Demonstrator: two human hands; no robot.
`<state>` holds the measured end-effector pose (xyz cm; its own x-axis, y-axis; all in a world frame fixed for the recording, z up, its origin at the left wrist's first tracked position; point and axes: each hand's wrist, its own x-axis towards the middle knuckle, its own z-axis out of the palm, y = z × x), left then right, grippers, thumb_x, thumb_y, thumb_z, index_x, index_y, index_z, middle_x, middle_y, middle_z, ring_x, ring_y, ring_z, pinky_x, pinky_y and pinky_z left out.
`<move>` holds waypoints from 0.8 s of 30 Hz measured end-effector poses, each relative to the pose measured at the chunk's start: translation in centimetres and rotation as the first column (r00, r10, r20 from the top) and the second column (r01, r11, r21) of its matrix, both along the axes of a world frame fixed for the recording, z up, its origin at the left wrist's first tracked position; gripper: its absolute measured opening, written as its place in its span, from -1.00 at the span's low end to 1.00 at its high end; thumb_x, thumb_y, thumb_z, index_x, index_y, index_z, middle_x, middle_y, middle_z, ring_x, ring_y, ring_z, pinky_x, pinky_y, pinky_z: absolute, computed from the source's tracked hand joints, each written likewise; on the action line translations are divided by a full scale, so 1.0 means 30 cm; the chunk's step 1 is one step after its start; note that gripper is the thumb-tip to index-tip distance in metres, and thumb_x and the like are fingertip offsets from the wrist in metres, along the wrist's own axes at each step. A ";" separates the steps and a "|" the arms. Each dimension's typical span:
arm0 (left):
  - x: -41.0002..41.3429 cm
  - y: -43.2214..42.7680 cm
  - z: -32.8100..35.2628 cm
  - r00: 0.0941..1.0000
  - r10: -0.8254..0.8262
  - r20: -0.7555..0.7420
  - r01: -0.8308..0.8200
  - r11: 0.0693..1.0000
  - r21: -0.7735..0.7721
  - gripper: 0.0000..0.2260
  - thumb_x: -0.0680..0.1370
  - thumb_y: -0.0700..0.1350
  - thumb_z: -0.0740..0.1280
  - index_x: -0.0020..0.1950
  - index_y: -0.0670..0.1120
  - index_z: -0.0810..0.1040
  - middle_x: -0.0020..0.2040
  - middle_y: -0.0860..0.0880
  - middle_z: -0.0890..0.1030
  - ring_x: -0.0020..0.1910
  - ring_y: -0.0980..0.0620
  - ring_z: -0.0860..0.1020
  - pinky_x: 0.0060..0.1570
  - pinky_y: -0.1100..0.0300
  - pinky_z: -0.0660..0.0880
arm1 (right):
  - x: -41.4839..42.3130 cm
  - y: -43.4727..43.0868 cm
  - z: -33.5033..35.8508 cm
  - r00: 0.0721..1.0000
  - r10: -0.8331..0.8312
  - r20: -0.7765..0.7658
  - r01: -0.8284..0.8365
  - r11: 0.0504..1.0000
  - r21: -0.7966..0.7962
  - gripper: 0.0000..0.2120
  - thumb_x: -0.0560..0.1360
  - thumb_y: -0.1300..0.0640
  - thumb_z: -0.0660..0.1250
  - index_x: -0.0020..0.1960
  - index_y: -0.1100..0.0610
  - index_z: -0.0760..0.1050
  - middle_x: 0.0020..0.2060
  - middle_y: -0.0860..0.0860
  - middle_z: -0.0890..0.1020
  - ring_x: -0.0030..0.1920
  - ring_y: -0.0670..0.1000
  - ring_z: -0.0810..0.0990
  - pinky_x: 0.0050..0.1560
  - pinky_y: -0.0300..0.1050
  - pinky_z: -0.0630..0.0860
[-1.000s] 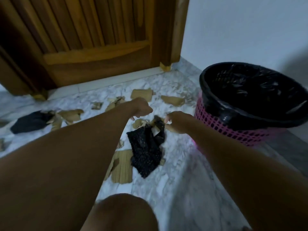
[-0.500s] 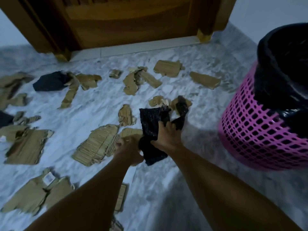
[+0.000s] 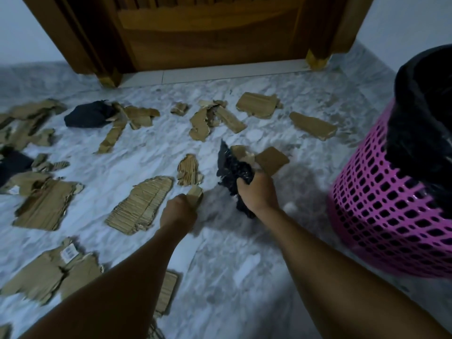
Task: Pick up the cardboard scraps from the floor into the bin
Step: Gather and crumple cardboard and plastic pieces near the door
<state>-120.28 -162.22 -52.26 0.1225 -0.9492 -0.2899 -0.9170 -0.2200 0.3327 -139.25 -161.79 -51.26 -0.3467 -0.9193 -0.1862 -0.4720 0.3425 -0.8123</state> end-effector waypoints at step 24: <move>0.225 -0.150 -0.018 0.973 0.208 0.103 -0.220 0.968 0.122 -0.46 0.40 -0.04 0.44 0.30 -0.20 0.39 0.22 -0.23 0.32 0.25 -0.22 0.31 0.08 0.03 0.46 | -0.054 -0.328 -0.067 0.909 0.178 -0.377 -0.037 0.936 0.351 -0.45 0.49 -0.10 0.41 0.35 0.19 0.42 0.14 0.17 0.59 0.10 0.22 0.60 -0.01 0.05 0.57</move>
<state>-113.54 -166.73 -52.79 0.3495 -0.8520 -0.3898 -0.8682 -0.4509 0.2070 -140.88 -171.64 -53.26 -0.3582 -0.8650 -0.3513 -0.7793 0.4843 -0.3978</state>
